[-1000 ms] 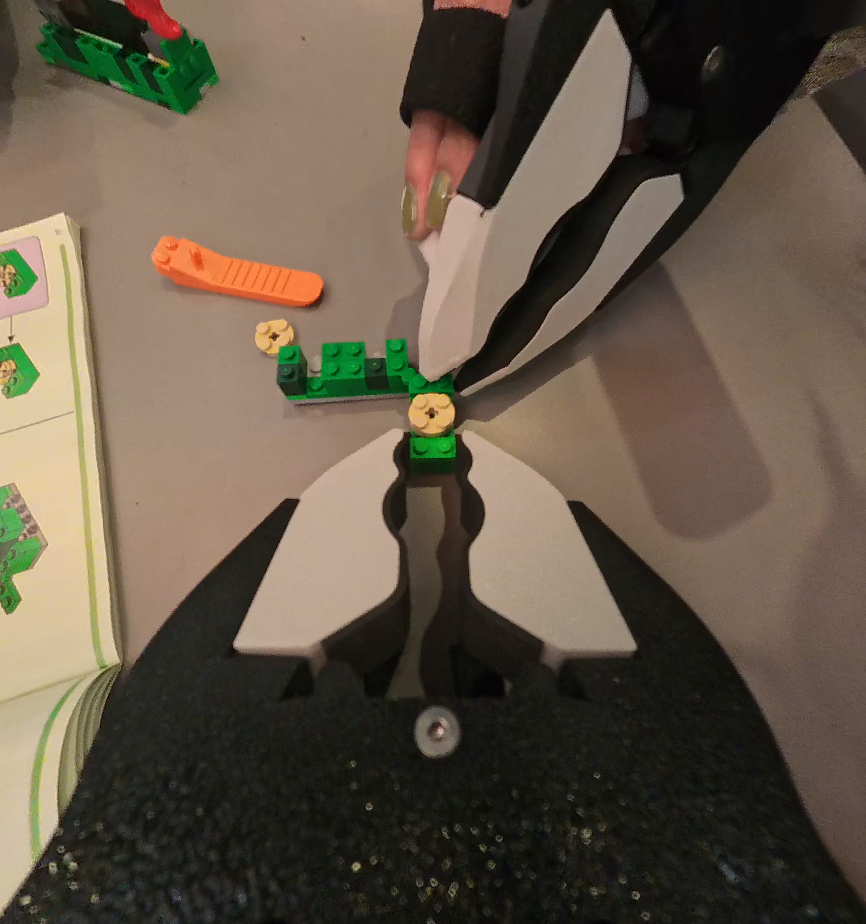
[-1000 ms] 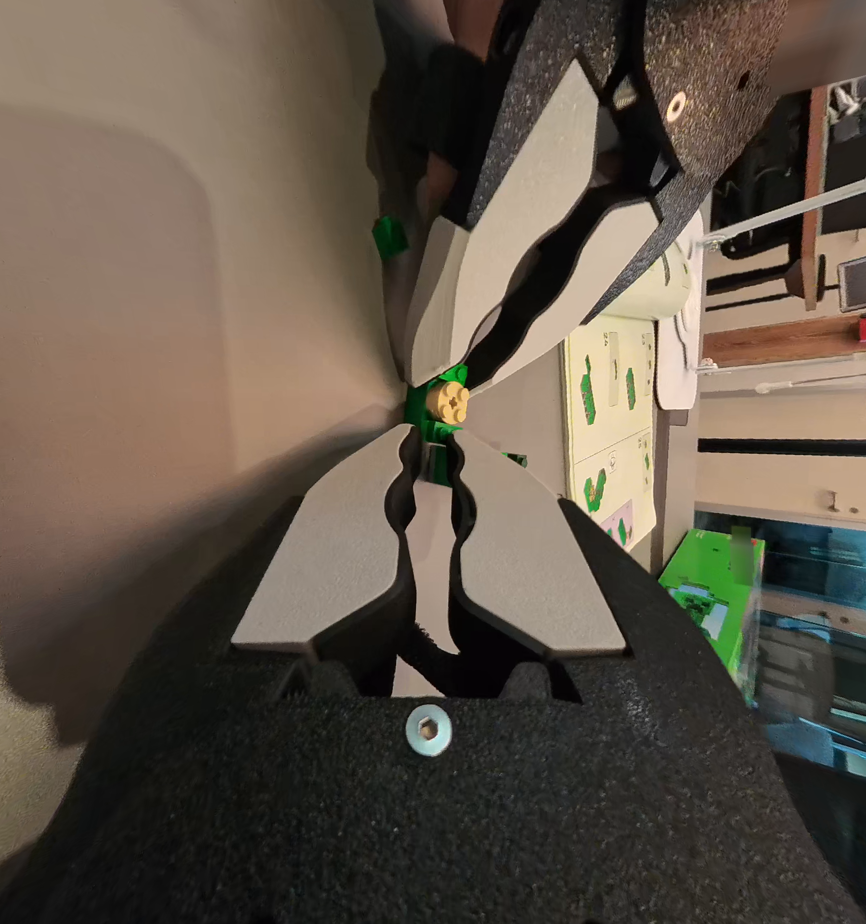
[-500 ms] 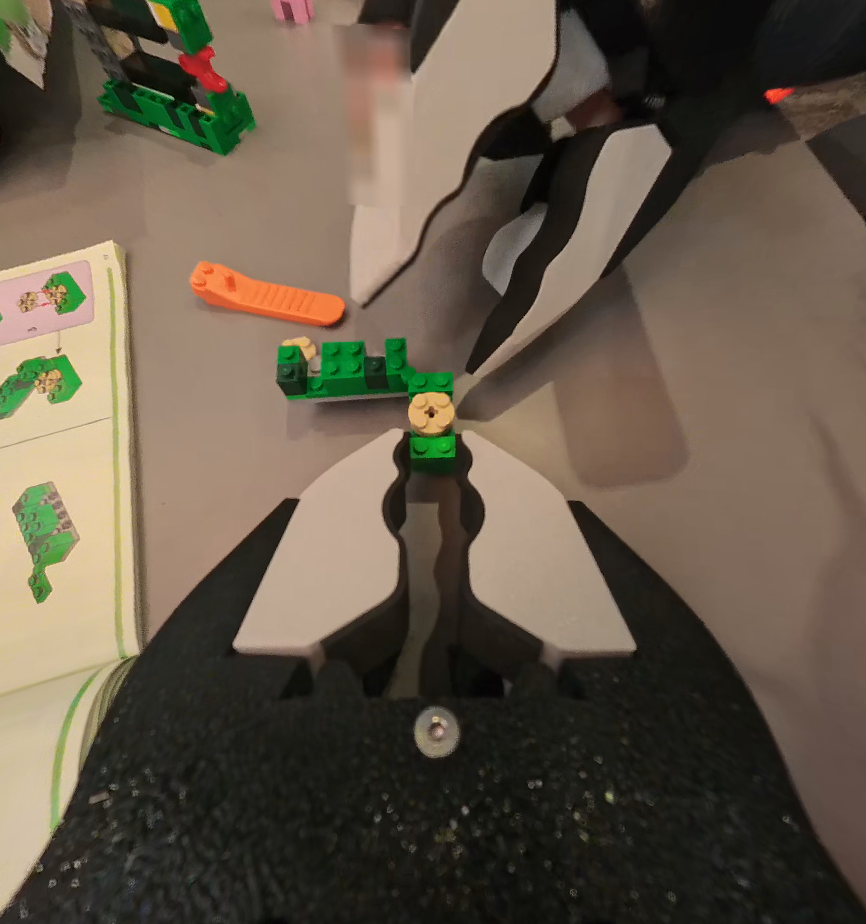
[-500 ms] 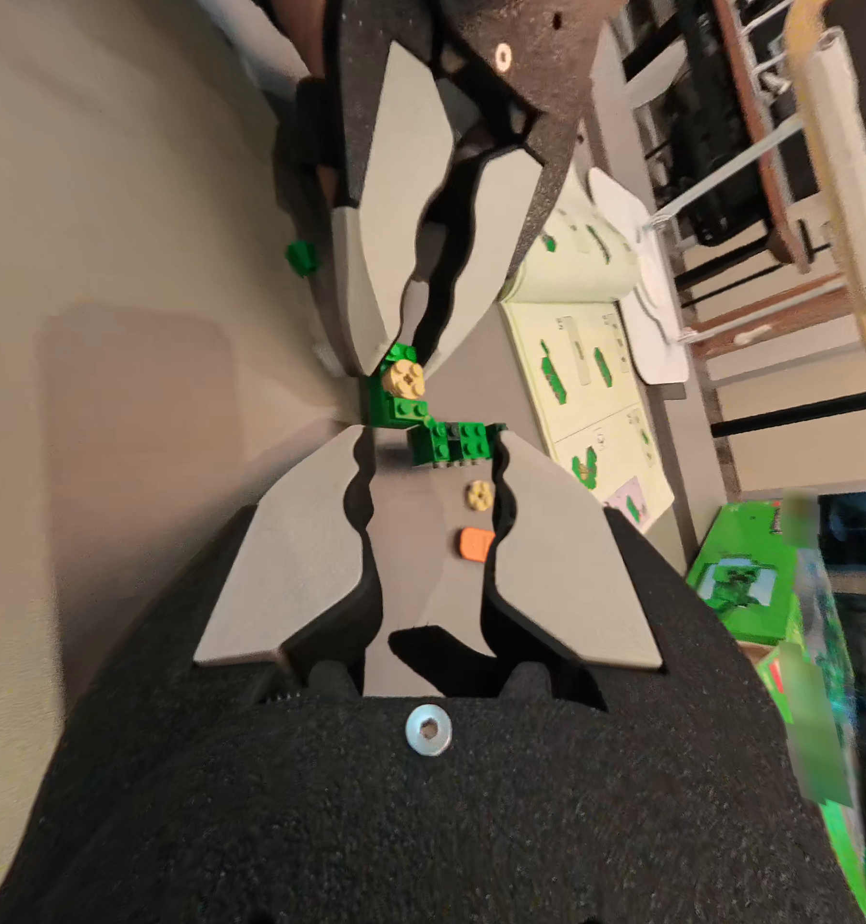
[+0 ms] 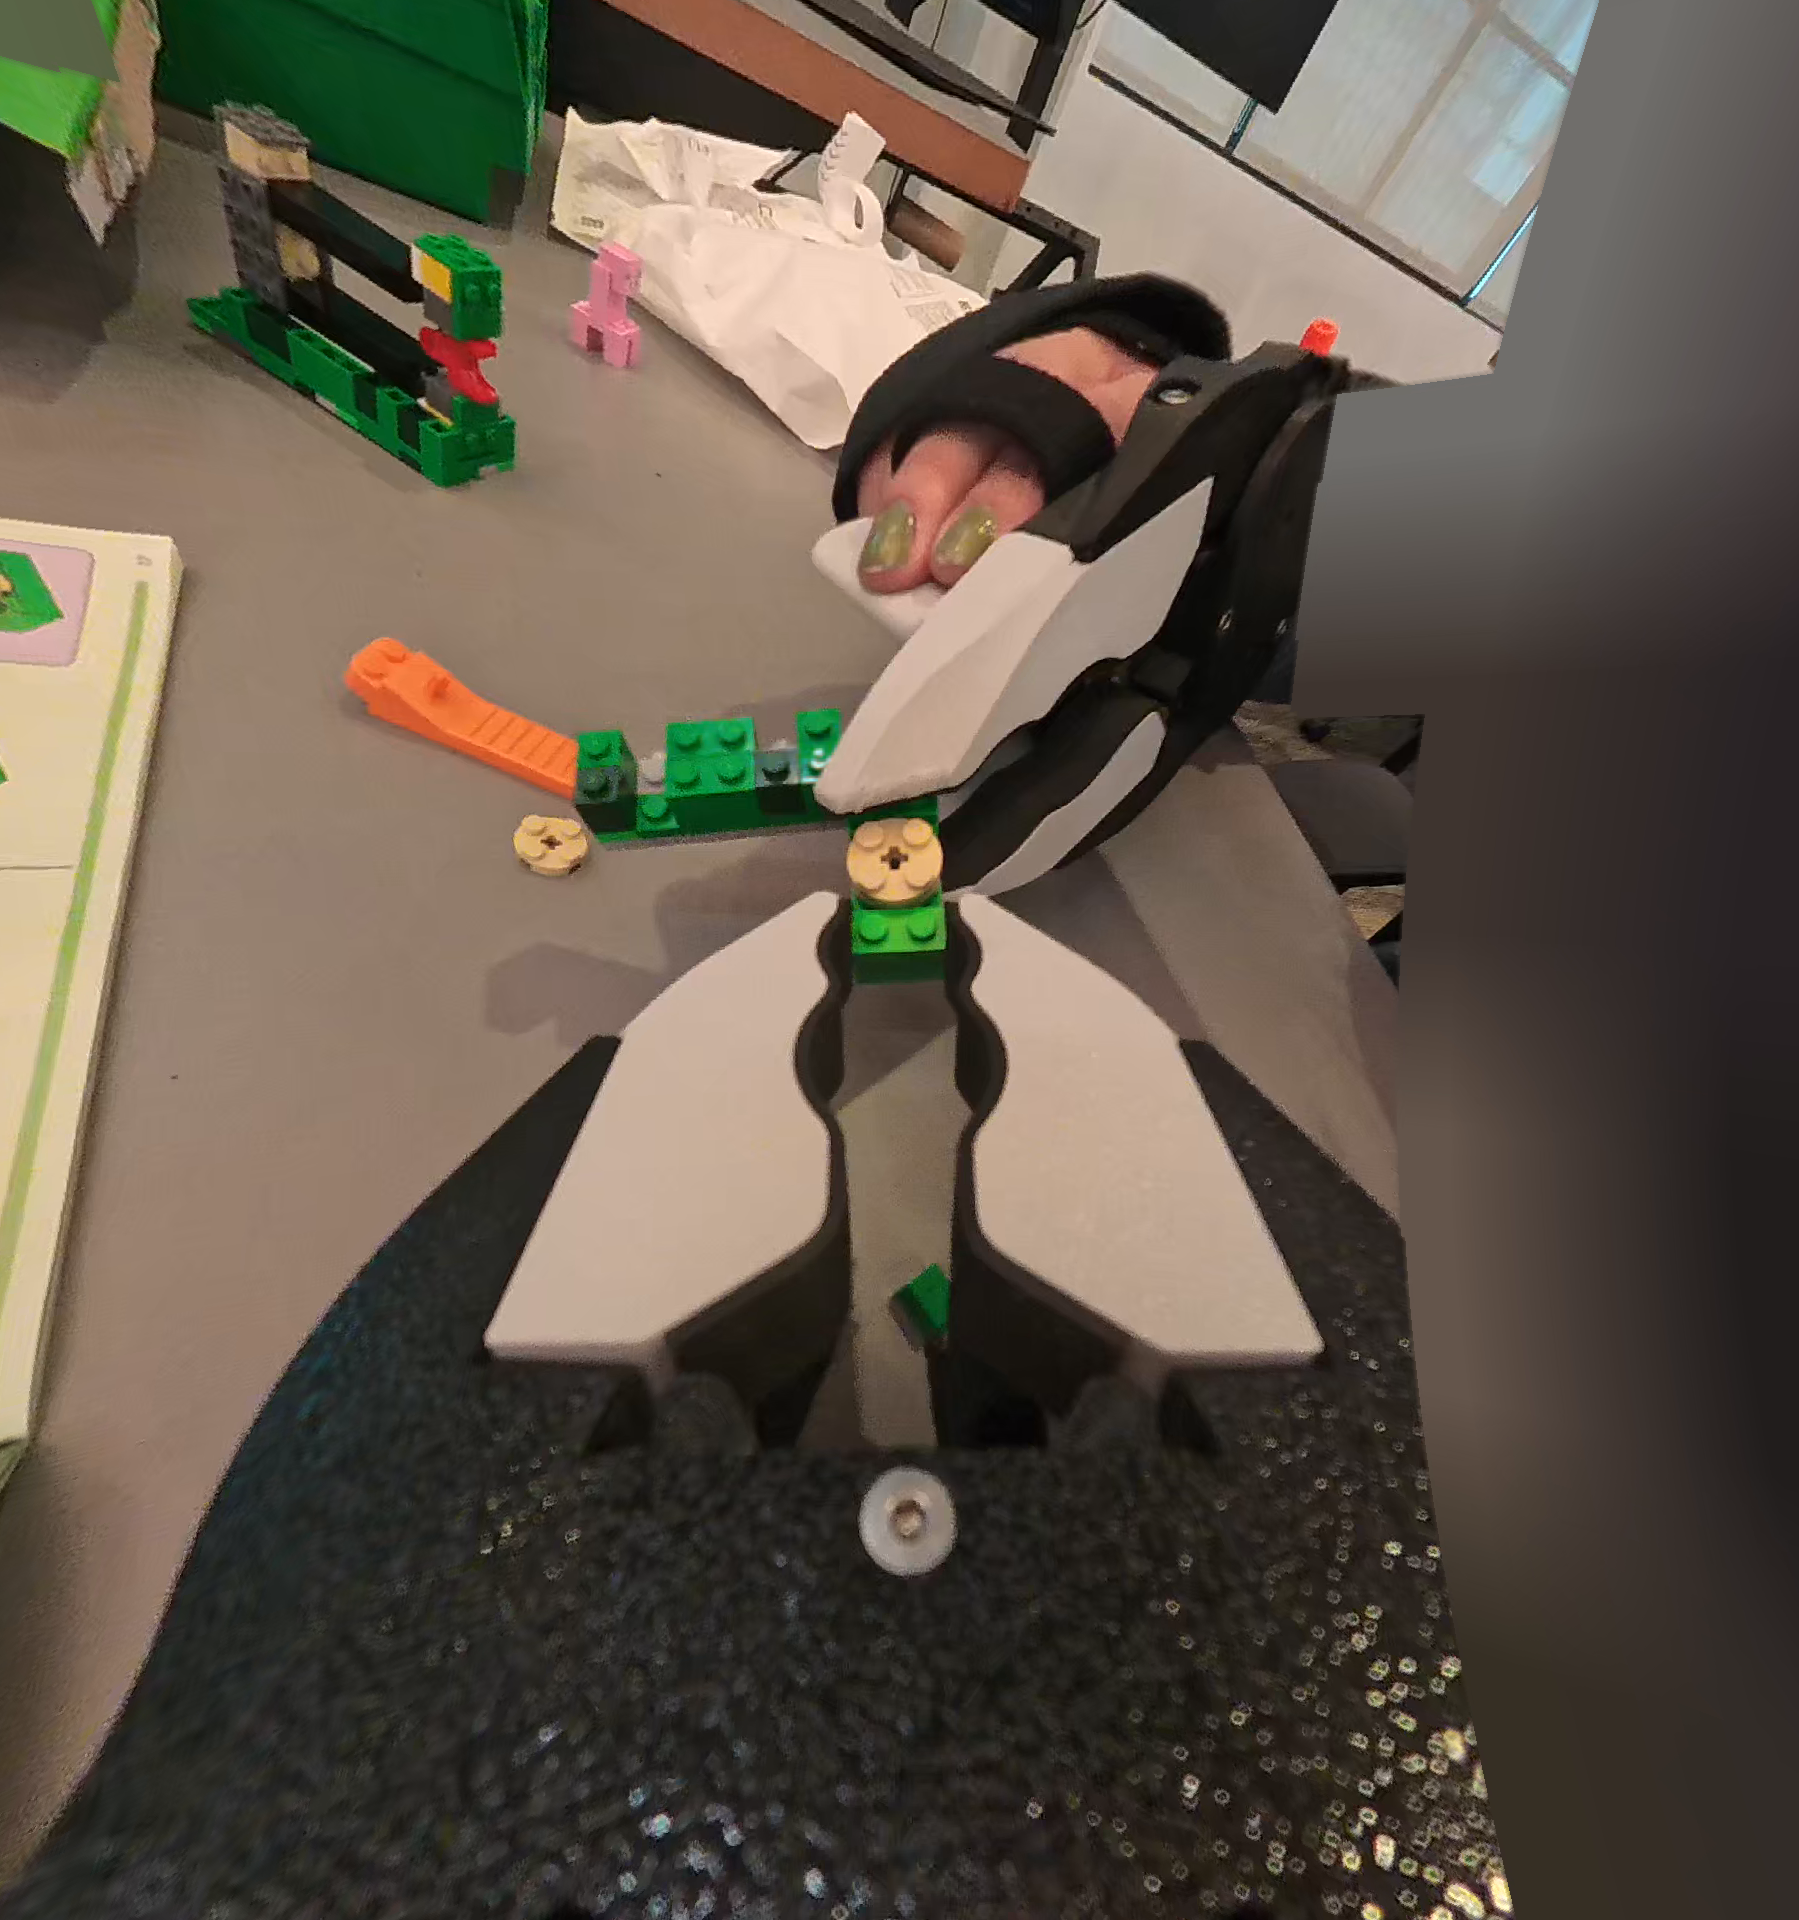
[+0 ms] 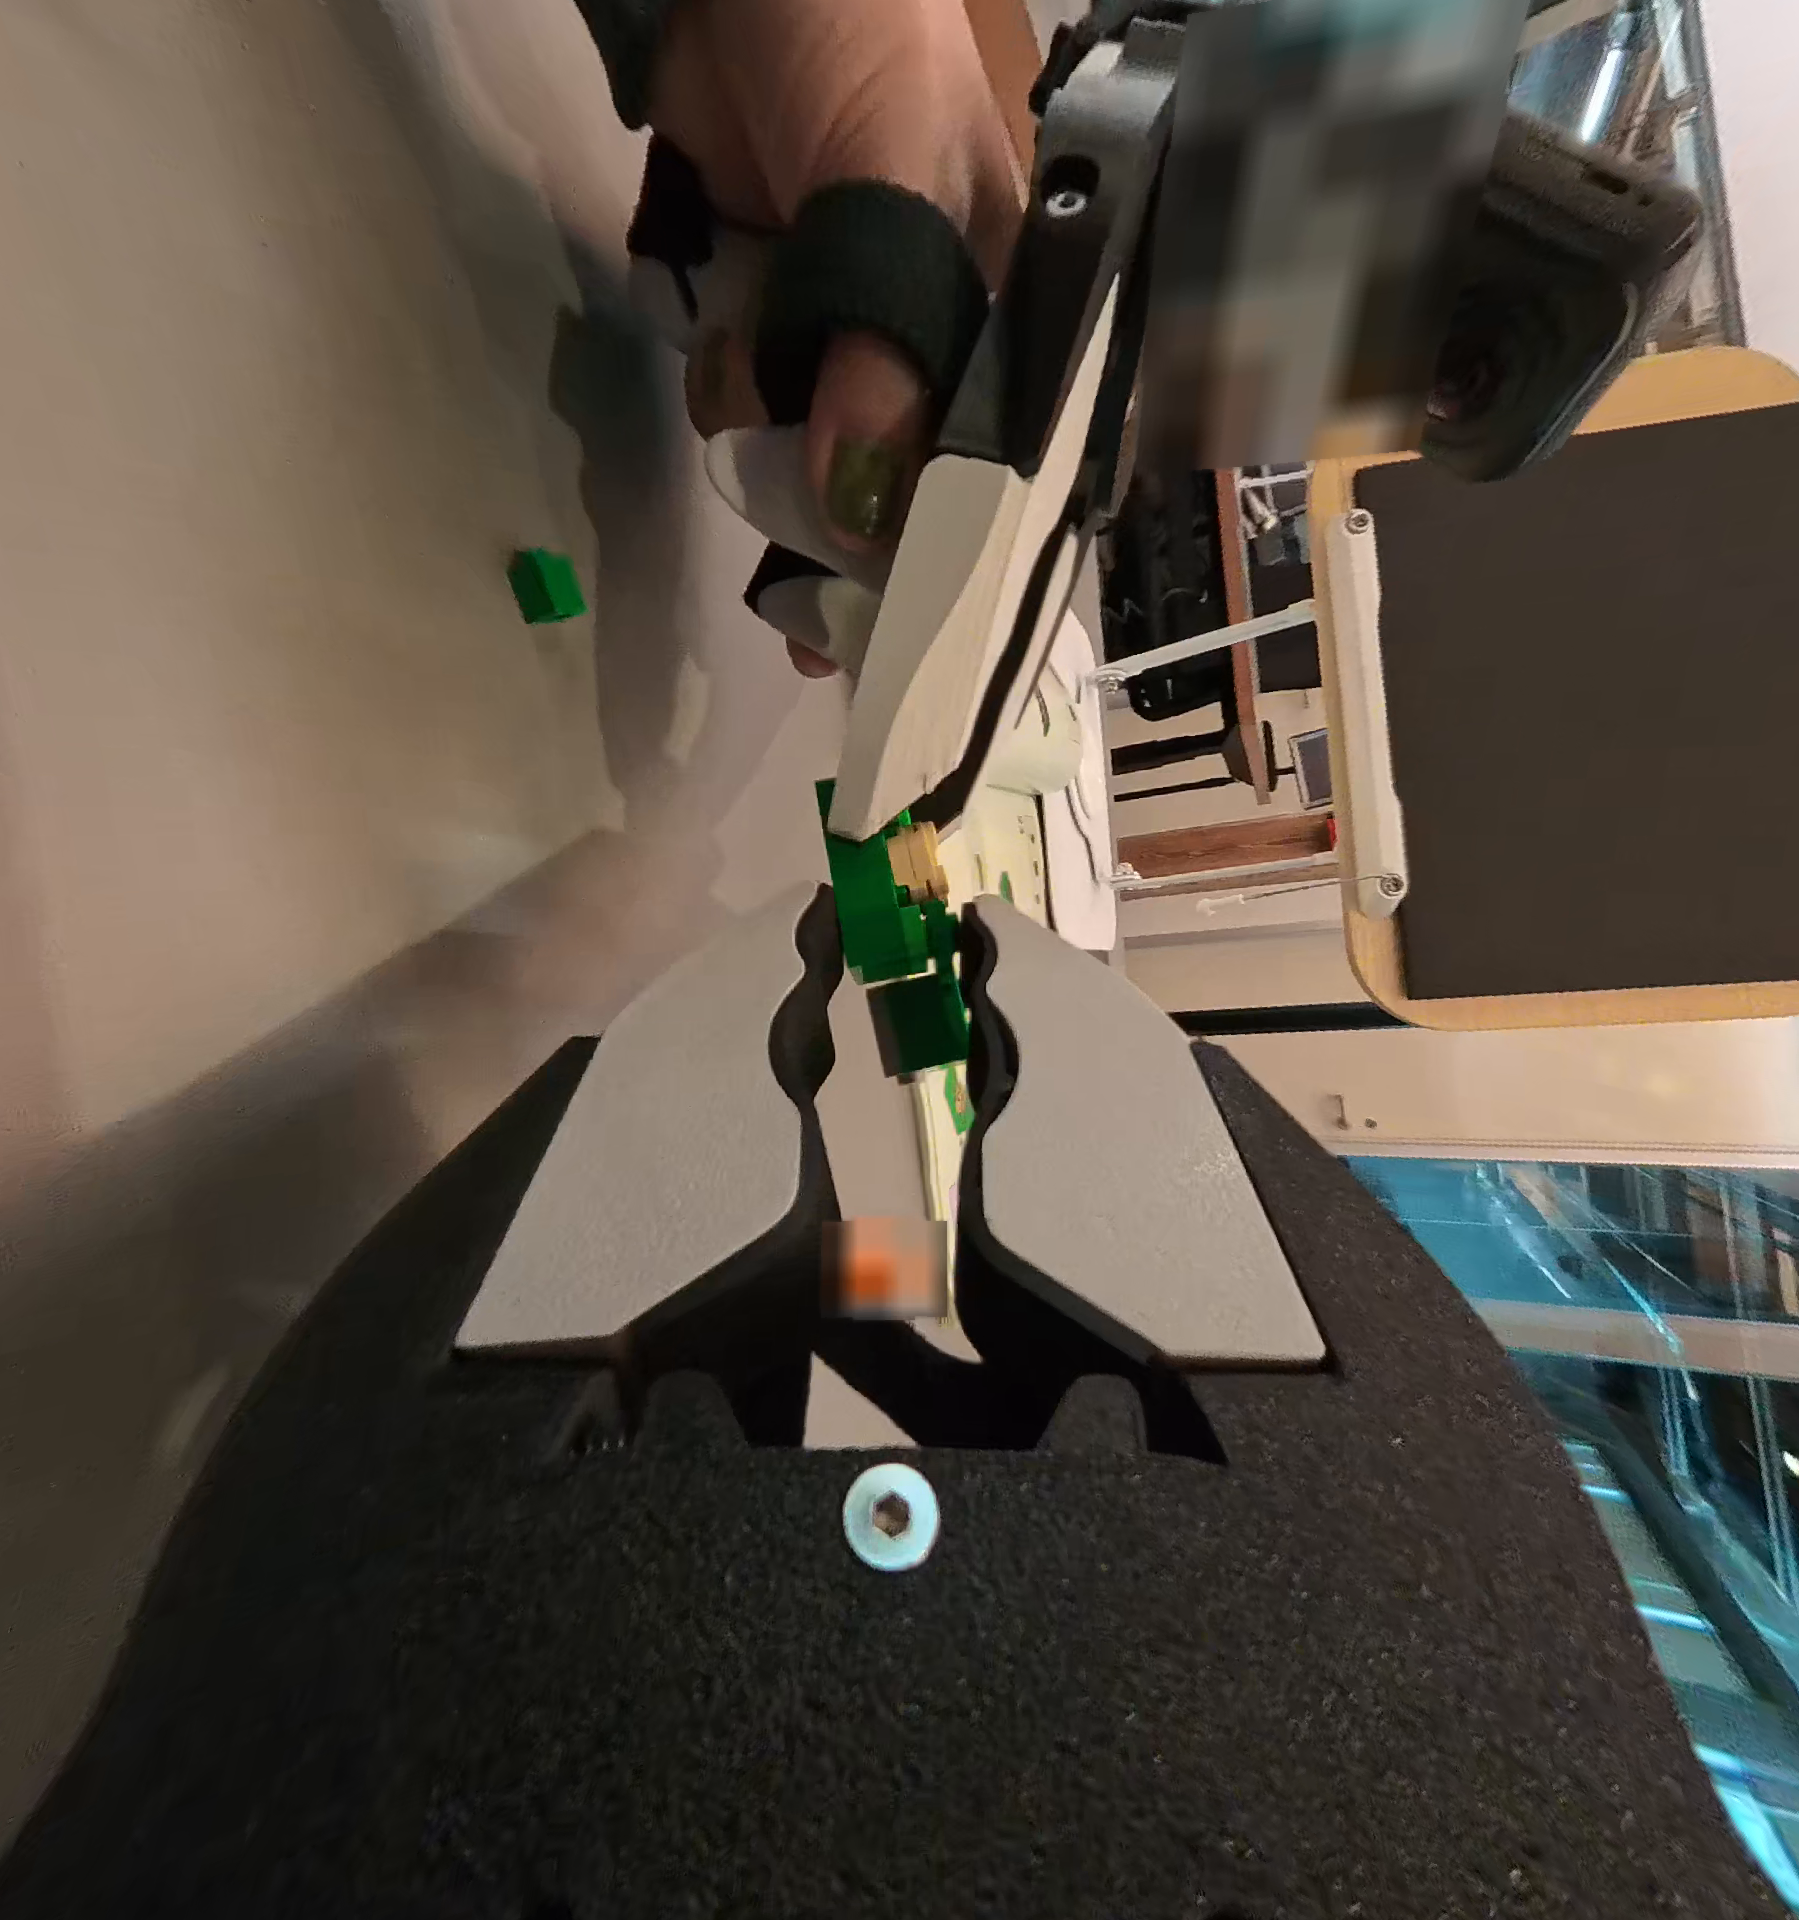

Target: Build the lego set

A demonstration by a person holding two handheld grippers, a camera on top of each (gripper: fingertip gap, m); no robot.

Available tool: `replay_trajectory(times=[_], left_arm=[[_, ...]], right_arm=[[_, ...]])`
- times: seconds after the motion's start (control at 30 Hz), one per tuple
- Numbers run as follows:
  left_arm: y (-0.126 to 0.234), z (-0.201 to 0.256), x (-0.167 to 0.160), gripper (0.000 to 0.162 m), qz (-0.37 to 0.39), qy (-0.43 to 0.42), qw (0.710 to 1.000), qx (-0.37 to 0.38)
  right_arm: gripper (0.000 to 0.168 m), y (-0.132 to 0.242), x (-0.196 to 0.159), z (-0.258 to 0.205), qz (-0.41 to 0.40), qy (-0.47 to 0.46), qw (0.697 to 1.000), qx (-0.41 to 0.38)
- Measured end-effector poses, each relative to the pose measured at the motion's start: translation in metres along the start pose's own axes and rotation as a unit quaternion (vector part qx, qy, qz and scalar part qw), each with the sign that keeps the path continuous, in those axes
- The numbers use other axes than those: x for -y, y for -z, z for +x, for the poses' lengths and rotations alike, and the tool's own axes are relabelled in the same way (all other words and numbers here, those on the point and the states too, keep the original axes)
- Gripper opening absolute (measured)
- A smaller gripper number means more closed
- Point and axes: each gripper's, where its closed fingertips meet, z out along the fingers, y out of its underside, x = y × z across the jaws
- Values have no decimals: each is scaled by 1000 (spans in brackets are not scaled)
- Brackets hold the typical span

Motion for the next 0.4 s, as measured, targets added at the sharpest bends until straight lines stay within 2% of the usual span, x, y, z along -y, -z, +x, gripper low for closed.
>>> replay_trajectory(times=[0.2,0.33,0.4], left_arm=[[-2,2,-2,16,-7,10,1000,-6],[1,0,-1,16,-2,17,1000,-2],[5,-7,-7,16,-26,-1,999,32]], right_arm=[[19,2,0,-3,-2,13,1000,25],[21,0,2,-1,24,-46,999,13],[45,6,6,5,56,-97,994,1]])
